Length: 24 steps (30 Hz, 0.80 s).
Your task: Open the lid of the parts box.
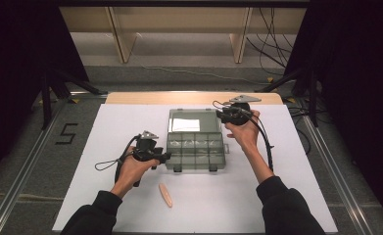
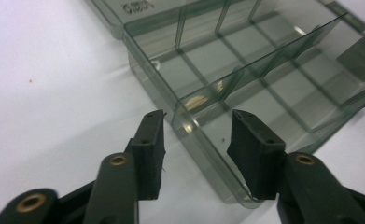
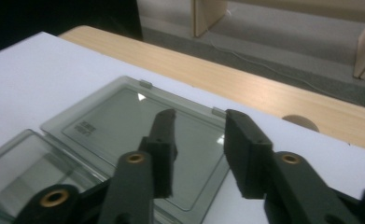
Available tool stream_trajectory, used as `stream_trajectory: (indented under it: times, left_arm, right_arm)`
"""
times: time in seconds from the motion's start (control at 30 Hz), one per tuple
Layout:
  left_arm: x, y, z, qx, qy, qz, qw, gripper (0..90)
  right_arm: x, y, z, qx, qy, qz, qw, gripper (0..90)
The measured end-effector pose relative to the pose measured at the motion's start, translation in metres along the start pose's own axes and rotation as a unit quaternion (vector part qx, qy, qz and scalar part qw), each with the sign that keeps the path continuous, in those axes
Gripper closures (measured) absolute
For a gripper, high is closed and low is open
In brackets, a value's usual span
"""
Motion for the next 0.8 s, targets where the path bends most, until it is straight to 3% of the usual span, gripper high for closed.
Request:
stream_trajectory:
  times: [0.1, 0.13, 0.23, 0.3, 0.33, 0.37, 0.5, 0.53, 0.8]
  left_arm:
    - [-0.007, -0.001, -0.002, 0.007, 0.002, -0.008, 0.9999, 47.2]
    - [-0.01, -0.001, -0.001, 0.019, 0.002, -0.001, 0.9998, 45.7]
    - [-0.015, 0.0, -0.005, 0.016, -0.001, -0.013, 0.9998, 42.7]
    - [-0.021, 0.002, -0.007, 0.027, 0.006, -0.008, 0.9996, 39.9]
    - [-0.023, 0.003, -0.009, 0.029, 0.003, -0.017, 0.9994, 39.8]
    - [-0.027, 0.005, -0.01, 0.037, 0.01, -0.01, 0.9992, 39.1]
    - [-0.036, 0.008, -0.015, 0.031, 0.01, -0.028, 0.9991, 36.7]
    - [-0.038, 0.008, -0.017, 0.035, 0.017, -0.027, 0.9989, 36.1]
    - [-0.043, 0.012, -0.028, 0.054, 0.027, -0.037, 0.9975, 32.3]
  right_arm:
    - [-0.009, -0.001, 0.004, -0.015, -0.004, -0.014, 0.9998, 54.8]
    - [-0.013, -0.001, 0.006, -0.017, -0.01, -0.022, 0.9996, 52.5]
    - [-0.023, 0.0, 0.012, -0.019, -0.018, -0.036, 0.999, 48.4]
    - [-0.03, 0.002, 0.017, -0.019, -0.029, -0.043, 0.9985, 46.5]
    - [-0.035, 0.002, 0.019, -0.028, -0.028, -0.043, 0.9983, 45.8]
    - [-0.039, 0.003, 0.021, -0.039, -0.027, -0.052, 0.9975, 45.3]
    - [-0.053, 0.006, 0.033, -0.053, -0.041, -0.059, 0.996, 43.1]
    - [-0.056, 0.007, 0.035, -0.057, -0.042, -0.071, 0.9949, 43.0]
    - [-0.078, 0.017, 0.055, -0.069, -0.073, -0.076, 0.992, 40.0]
Point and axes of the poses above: each handheld gripper's, and its own axes: x roughly forward along the jaws, y roughly out of its underside, z roughly to its left, the point moved 3 cm from there along x, roughly forward along the jaws, and after that the axes turned 3 degrees about -y, right-handed, at the moved point
